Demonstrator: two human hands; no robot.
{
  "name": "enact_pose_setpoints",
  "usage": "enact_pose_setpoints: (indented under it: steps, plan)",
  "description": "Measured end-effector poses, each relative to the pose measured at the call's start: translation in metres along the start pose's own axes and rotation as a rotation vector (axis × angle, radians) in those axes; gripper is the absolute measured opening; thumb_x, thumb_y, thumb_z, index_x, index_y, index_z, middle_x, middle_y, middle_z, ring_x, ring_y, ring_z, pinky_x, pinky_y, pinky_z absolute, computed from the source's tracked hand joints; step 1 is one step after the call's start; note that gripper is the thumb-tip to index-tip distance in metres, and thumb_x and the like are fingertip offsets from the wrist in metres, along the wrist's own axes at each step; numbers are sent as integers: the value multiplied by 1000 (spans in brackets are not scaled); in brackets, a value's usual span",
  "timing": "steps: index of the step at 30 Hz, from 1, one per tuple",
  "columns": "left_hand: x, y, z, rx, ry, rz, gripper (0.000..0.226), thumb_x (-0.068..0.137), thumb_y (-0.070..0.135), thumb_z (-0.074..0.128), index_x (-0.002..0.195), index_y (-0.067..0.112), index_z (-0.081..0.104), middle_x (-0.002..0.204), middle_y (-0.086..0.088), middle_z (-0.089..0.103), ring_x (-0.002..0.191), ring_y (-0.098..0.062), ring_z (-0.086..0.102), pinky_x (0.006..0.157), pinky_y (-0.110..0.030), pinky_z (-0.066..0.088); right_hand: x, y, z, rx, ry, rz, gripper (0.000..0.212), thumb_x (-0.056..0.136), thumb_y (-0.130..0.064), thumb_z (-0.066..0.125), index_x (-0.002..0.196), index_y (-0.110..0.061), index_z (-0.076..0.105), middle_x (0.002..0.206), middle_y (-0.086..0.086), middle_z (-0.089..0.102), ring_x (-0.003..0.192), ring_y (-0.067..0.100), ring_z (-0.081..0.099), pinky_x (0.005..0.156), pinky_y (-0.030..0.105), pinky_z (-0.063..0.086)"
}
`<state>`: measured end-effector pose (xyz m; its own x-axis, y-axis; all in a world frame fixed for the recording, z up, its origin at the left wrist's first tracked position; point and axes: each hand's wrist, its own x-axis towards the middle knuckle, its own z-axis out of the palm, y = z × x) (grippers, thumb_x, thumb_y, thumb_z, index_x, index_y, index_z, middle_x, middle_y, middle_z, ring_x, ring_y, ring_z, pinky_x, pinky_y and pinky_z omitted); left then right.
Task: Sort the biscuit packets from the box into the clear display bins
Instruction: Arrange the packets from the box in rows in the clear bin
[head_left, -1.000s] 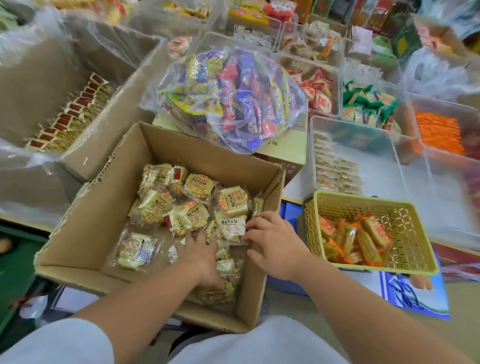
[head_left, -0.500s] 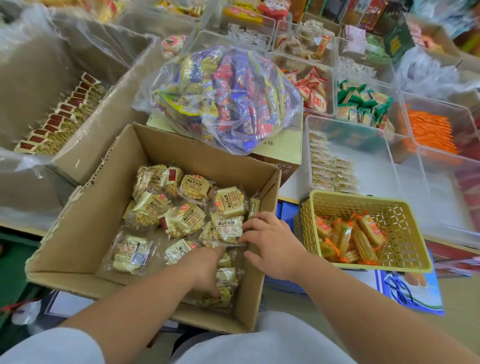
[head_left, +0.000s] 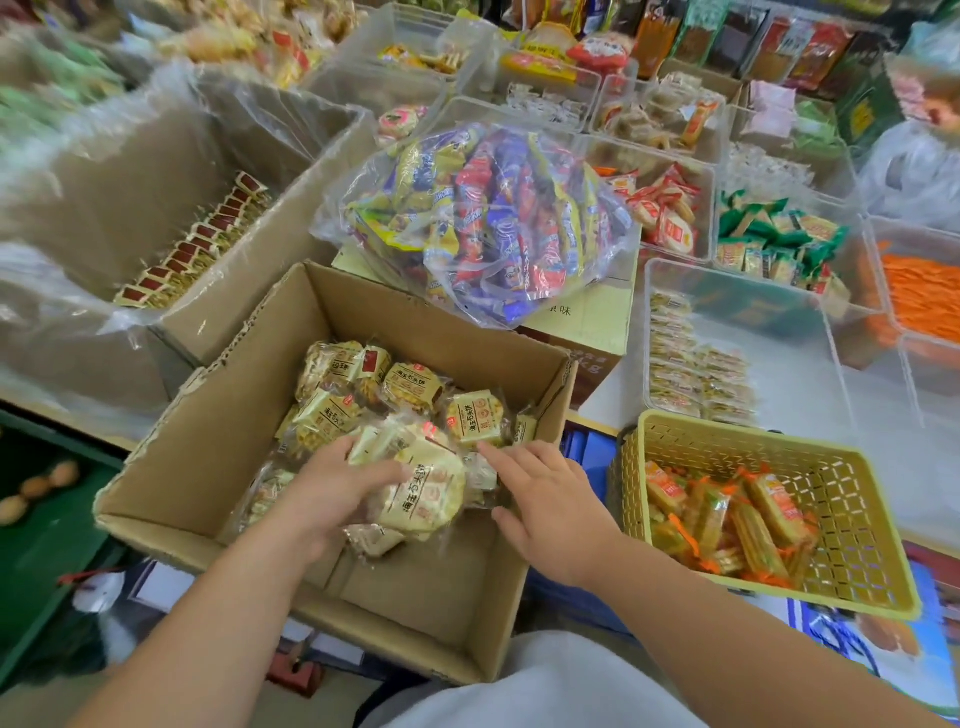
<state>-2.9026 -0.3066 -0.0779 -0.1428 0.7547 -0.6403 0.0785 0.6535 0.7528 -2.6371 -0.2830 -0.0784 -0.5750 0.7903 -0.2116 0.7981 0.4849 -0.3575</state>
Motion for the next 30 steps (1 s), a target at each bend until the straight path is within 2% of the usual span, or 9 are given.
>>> enact_pose_setpoints:
  steps: [4, 7, 10, 13, 18, 21, 24, 27, 30]
  plan:
    - [-31, 15, 30, -345, 48, 44, 128, 45, 48, 94, 156, 24, 36, 138, -3, 66, 108, -26, 72, 95, -47, 55, 0, 7, -12, 148, -31, -8, 94, 94, -54, 56, 159, -39, -11, 158, -13, 33, 146, 12, 25, 122, 50, 24]
    - [-48, 22, 64, -551, 88, 91, 79, 64, 31, 85, 137, 25, 57, 118, -3, 77, 102, -25, 77, 82, -42, 61, -6, 20, -33, 468, -57, -81, 93, 95, -37, 62, 159, -44, -5, 161, -19, 28, 148, 5, 25, 123, 47, 26]
    - [-63, 28, 95, -685, 161, 139, 79, 62, 29, 87, 136, 27, 59, 117, -2, 78, 102, -24, 77, 74, -39, 62, -23, 44, -60, 608, -20, -128, 83, 91, -26, 48, 155, -56, 5, 156, -28, 29, 141, -7, 31, 117, 36, 37]
    - [-73, 34, 130, -722, 200, 157, 100, 52, 33, 93, 143, 27, 53, 118, -3, 77, 103, -25, 77, 72, -39, 64, -43, 71, -82, 687, 27, -178, 83, 87, -25, 48, 153, -59, 11, 145, -33, 36, 128, -1, 47, 102, 28, 46]
    - [-89, 46, 193, -748, 183, 157, 84, 61, 23, 89, 139, 26, 56, 116, -7, 78, 100, -29, 77, 68, -40, 64, -67, 105, -102, 744, -3, -332, 69, 90, -41, 62, 150, -54, 31, 137, -28, 40, 117, 8, 54, 90, 23, 53]
    - [-94, 57, 227, -776, 112, 157, 79, 66, 37, 91, 138, 24, 59, 125, -12, 74, 108, -36, 74, 74, -46, 64, -75, 123, -105, 780, 45, -267, 66, 91, -41, 70, 149, -46, 39, 137, -25, 42, 119, 4, 51, 88, 23, 54]
    - [-91, 71, 252, -855, 59, 137, 58, 89, 55, 65, 135, 20, 65, 131, -17, 70, 119, -39, 68, 85, -55, 61, -76, 145, -113, 769, 103, -208, 59, 90, -42, 71, 144, -46, 46, 134, -28, 46, 114, 0, 52, 84, 19, 51]
    - [-80, 82, 268, -846, 110, 101, 55, 90, 51, 60, 133, 17, 66, 128, -19, 71, 117, -42, 68, 93, -64, 56, -74, 166, -120, 776, 129, -204, 50, 92, -44, 68, 138, -48, 51, 134, -32, 48, 118, -7, 50, 83, 6, 43]
    - [-69, 90, 282, -746, 159, 100, 51, 86, 41, 68, 129, 14, 67, 119, -19, 74, 106, -41, 72, 92, -67, 55, -71, 182, -122, 796, 119, -170, 45, 95, -44, 64, 137, -55, 48, 136, -37, 46, 112, -3, 53, 85, 6, 43]
